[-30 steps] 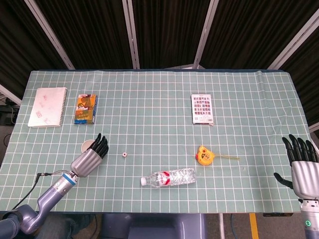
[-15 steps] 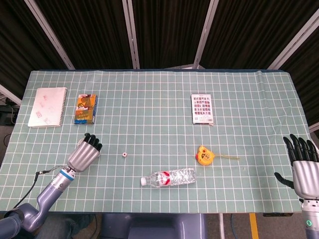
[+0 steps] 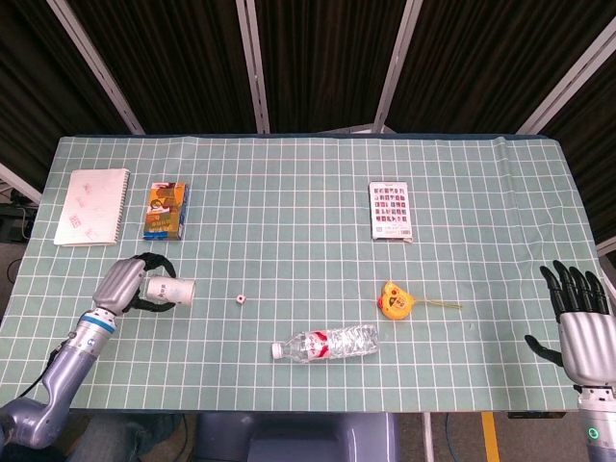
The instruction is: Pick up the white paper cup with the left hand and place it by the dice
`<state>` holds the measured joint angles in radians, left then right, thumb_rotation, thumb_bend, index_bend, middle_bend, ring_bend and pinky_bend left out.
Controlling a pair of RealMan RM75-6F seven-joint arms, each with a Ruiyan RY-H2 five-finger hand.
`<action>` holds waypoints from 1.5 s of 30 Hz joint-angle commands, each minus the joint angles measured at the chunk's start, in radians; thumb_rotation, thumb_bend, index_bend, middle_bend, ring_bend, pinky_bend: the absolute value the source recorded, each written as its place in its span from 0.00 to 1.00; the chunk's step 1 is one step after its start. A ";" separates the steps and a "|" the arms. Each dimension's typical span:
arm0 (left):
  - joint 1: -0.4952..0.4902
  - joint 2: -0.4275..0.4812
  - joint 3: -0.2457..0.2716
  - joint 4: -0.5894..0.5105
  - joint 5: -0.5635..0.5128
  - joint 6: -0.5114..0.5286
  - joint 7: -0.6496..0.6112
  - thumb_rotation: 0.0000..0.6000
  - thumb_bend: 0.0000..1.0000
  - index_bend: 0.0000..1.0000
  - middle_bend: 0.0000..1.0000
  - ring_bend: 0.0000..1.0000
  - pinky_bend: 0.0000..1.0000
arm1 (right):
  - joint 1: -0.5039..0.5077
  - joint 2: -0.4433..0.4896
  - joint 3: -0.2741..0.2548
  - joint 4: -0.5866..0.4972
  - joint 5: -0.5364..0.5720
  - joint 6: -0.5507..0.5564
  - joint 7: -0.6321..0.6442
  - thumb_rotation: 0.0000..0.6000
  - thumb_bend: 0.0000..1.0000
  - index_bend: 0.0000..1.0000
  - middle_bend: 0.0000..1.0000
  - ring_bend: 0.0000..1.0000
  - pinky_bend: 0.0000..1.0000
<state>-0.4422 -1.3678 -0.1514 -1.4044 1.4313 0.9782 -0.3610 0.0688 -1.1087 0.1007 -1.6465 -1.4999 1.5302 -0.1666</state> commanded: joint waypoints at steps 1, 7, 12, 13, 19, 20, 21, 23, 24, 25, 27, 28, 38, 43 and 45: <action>-0.022 0.033 0.003 0.029 -0.058 -0.126 -0.178 1.00 0.00 0.48 0.38 0.28 0.32 | 0.001 -0.001 0.000 0.001 0.001 -0.002 0.000 1.00 0.00 0.00 0.00 0.00 0.00; -0.039 -0.024 0.021 0.121 -0.051 -0.140 -0.202 1.00 0.00 0.48 0.37 0.28 0.32 | 0.001 -0.001 0.001 0.003 0.007 -0.002 0.003 1.00 0.00 0.00 0.00 0.00 0.00; -0.047 -0.047 0.035 0.153 -0.049 -0.146 -0.193 1.00 0.00 0.27 0.15 0.10 0.16 | -0.001 0.000 0.001 0.005 0.009 -0.001 0.008 1.00 0.00 0.00 0.00 0.00 0.00; -0.049 -0.048 0.038 0.155 -0.046 -0.147 -0.190 1.00 0.00 0.19 0.09 0.06 0.10 | -0.001 0.001 0.001 0.005 0.009 0.000 0.008 1.00 0.00 0.00 0.00 0.00 0.00; -0.041 -0.045 0.056 0.164 0.014 -0.045 -0.068 1.00 0.00 0.00 0.00 0.00 0.00 | -0.003 0.003 0.000 0.002 0.006 0.004 0.012 1.00 0.00 0.00 0.00 0.00 0.00; -0.036 -0.046 0.058 0.161 0.024 -0.018 -0.036 1.00 0.00 0.00 0.00 0.00 0.00 | -0.003 0.004 0.000 0.002 0.006 0.004 0.013 1.00 0.00 0.00 0.00 0.00 0.00; -0.030 -0.043 0.063 0.154 0.047 0.023 0.027 1.00 0.00 0.00 0.00 0.00 0.00 | -0.003 0.004 0.000 0.001 0.005 0.004 0.013 1.00 0.00 0.00 0.00 0.00 0.00; -0.020 -0.038 0.071 0.134 0.078 0.084 0.149 1.00 0.00 0.00 0.00 0.00 0.00 | -0.002 0.005 -0.001 0.001 0.005 0.003 0.015 1.00 0.00 0.00 0.00 0.00 0.00; -0.017 -0.037 0.075 0.129 0.095 0.111 0.215 1.00 0.00 0.00 0.00 0.00 0.00 | -0.002 0.005 -0.001 0.000 0.004 0.003 0.016 1.00 0.00 0.00 0.00 0.00 0.00; -0.011 -0.039 0.080 0.120 0.116 0.148 0.320 1.00 0.00 0.01 0.00 0.00 0.00 | -0.002 0.006 -0.001 0.000 0.003 0.003 0.018 1.00 0.00 0.00 0.00 0.00 0.00; -0.004 -0.048 0.085 0.108 0.143 0.193 0.474 1.00 0.00 0.02 0.00 0.00 0.00 | -0.002 0.007 -0.001 0.000 0.003 0.003 0.020 1.00 0.00 0.00 0.00 0.00 0.00; -0.003 -0.057 0.088 0.103 0.156 0.209 0.554 1.00 0.00 0.04 0.00 0.00 0.00 | -0.002 0.007 -0.001 -0.001 0.003 0.003 0.021 1.00 0.00 0.00 0.00 0.00 0.00; -0.032 -0.227 0.068 0.155 0.146 0.201 1.217 1.00 0.00 0.10 0.04 0.00 0.01 | -0.003 0.017 0.000 0.001 0.005 0.004 0.043 1.00 0.00 0.00 0.00 0.00 0.00; -0.056 -0.285 0.055 0.204 0.097 0.151 1.298 1.00 0.00 0.11 0.06 0.00 0.05 | -0.005 0.022 0.007 0.007 0.018 0.006 0.055 1.00 0.00 0.00 0.00 0.00 0.00; -0.061 -0.300 0.054 0.217 0.086 0.143 1.318 1.00 0.00 0.11 0.06 0.01 0.05 | -0.006 0.023 0.009 0.009 0.023 0.006 0.059 1.00 0.00 0.00 0.00 0.00 0.00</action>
<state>-0.4913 -1.6444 -0.0909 -1.2079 1.5352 1.1351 0.9325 0.0633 -1.0862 0.1092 -1.6376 -1.4777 1.5361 -0.1082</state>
